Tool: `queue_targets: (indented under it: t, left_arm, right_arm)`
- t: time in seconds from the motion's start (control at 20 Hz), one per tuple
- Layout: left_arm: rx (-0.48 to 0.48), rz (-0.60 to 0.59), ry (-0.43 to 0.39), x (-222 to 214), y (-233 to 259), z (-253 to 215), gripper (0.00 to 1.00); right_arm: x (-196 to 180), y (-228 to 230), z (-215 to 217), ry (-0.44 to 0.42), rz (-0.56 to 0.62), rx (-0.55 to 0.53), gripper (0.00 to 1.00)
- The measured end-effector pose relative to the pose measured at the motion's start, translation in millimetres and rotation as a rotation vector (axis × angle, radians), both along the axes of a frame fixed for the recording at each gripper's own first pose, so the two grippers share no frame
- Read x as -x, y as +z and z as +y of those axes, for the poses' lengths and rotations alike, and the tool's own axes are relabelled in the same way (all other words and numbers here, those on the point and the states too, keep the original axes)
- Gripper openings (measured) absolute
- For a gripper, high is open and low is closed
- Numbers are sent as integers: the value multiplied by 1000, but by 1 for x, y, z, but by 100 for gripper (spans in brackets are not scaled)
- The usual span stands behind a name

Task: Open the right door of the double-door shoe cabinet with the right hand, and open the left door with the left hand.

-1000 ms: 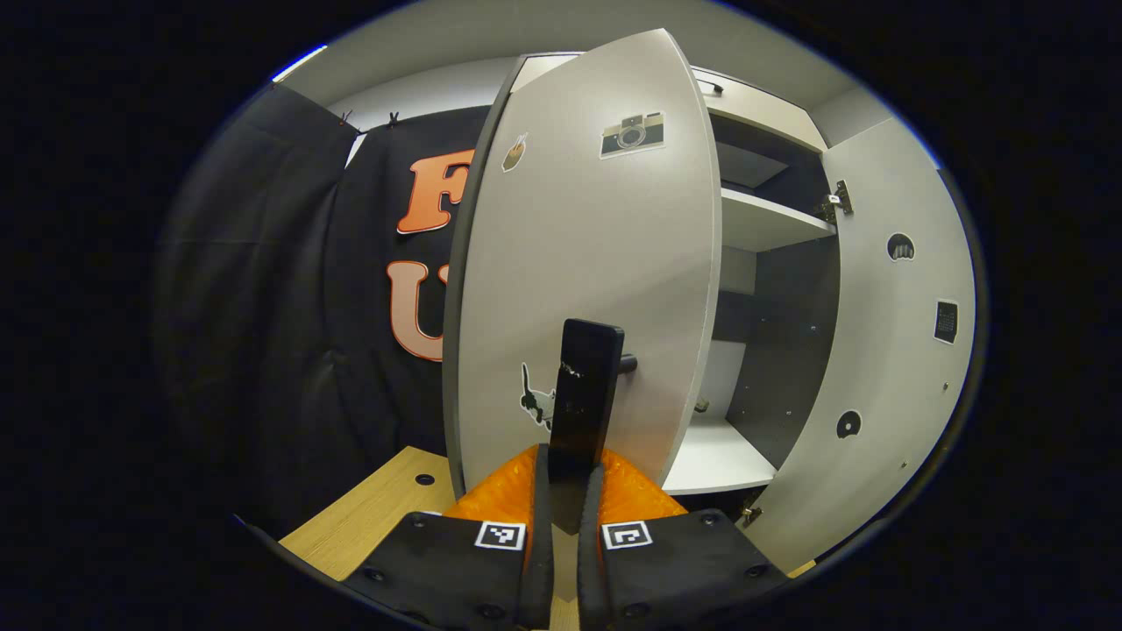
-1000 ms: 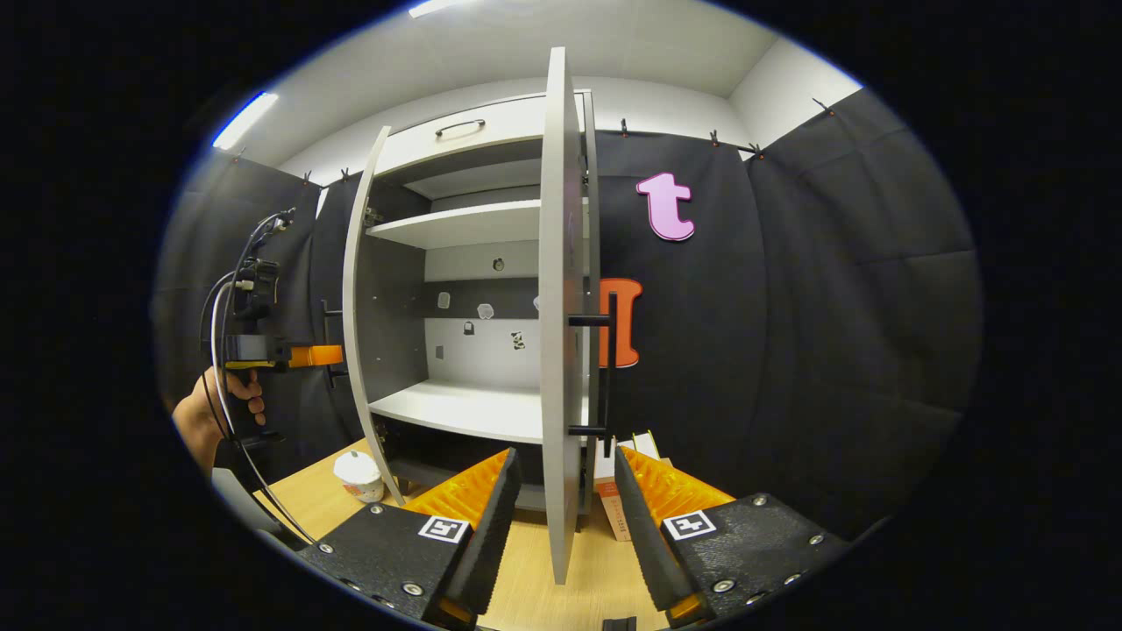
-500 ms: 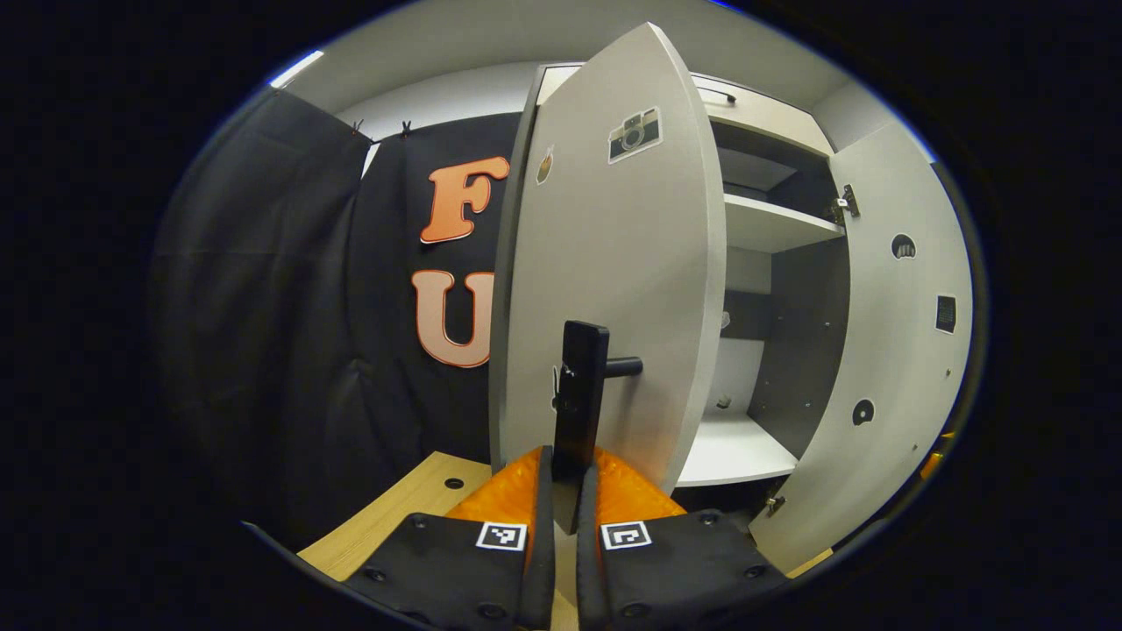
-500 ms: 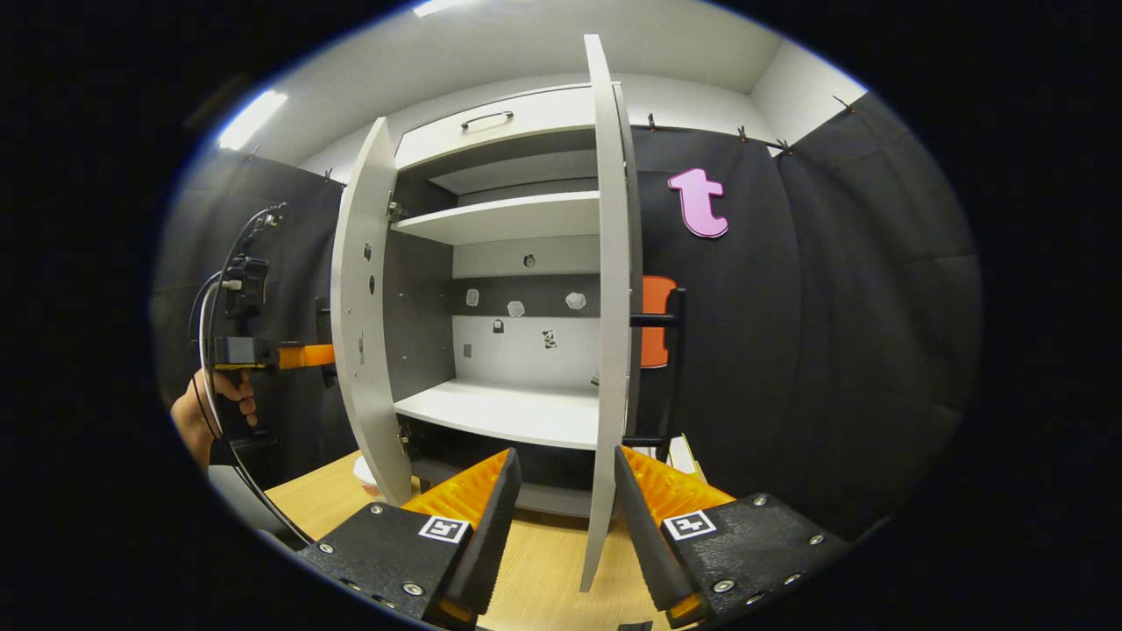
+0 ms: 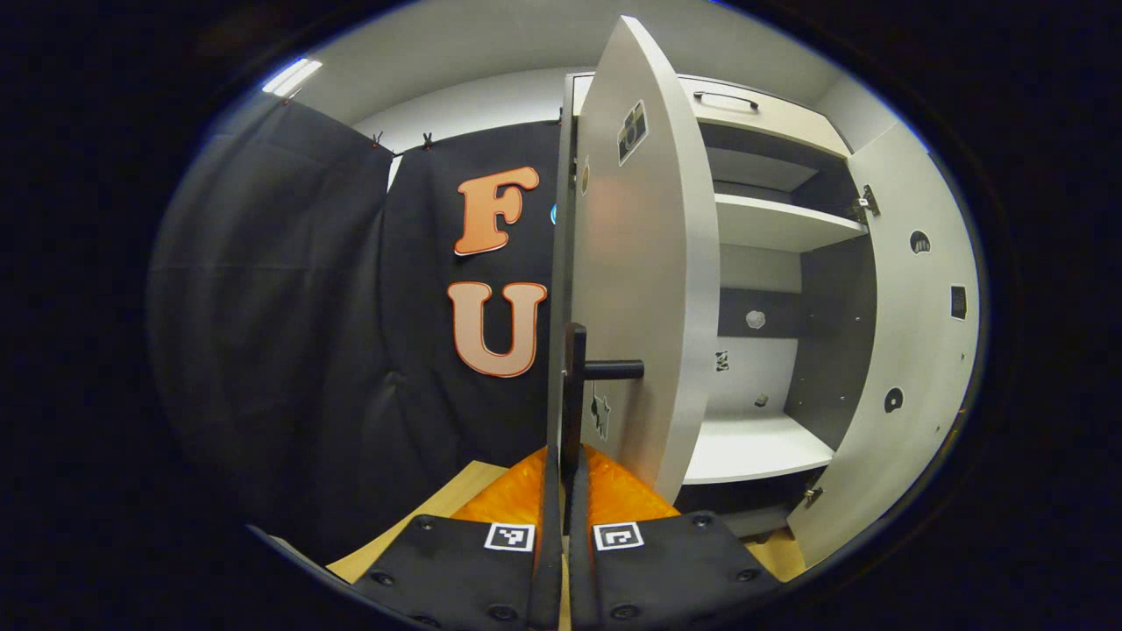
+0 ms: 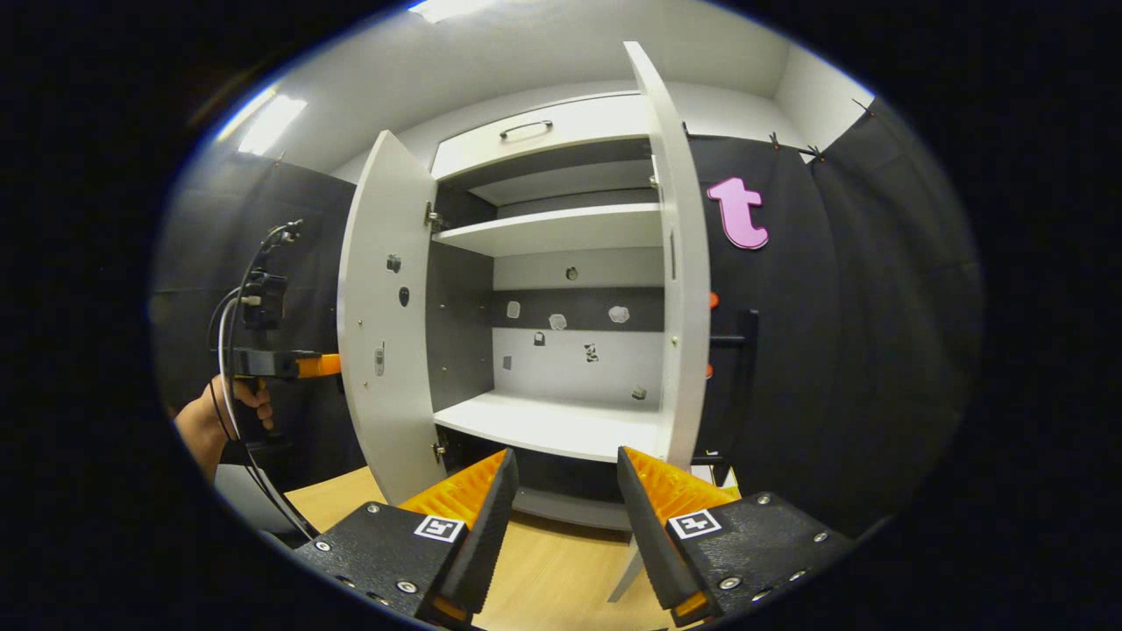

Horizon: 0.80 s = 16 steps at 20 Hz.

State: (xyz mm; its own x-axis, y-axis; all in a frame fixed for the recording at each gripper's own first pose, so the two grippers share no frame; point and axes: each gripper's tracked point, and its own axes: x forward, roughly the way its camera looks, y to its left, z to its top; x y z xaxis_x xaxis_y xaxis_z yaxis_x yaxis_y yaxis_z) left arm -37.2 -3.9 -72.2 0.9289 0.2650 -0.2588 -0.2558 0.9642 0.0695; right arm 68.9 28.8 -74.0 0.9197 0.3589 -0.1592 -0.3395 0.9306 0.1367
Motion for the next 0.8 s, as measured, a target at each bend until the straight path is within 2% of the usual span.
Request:
queue_targets:
  t: [0.1,0.2,0.35,0.4,0.5,0.6,0.8]
  left_arm:
    - [-1,-3,25,1,2,15,11]
    - [31,0,9,4,2,16,8]
    - [-47,6,18,14,10,25,8]
    - [-64,9,26,18,10,30,8]
    - [-84,4,54,24,17,43,7]
    - [-145,-27,102,35,38,55,8]
    - [-202,-135,54,43,78,29,8]
  right_arm:
    - [-5,0,7,4,-9,22,71]
    - [-10,-2,15,6,-2,20,70]
    - [-13,-2,17,-1,0,21,71]
    - [-14,-1,17,-3,-1,22,75]
    - [-14,2,20,-1,-6,25,75]
    - [-16,7,22,6,-18,21,72]
    - [-22,27,26,17,-61,10,72]
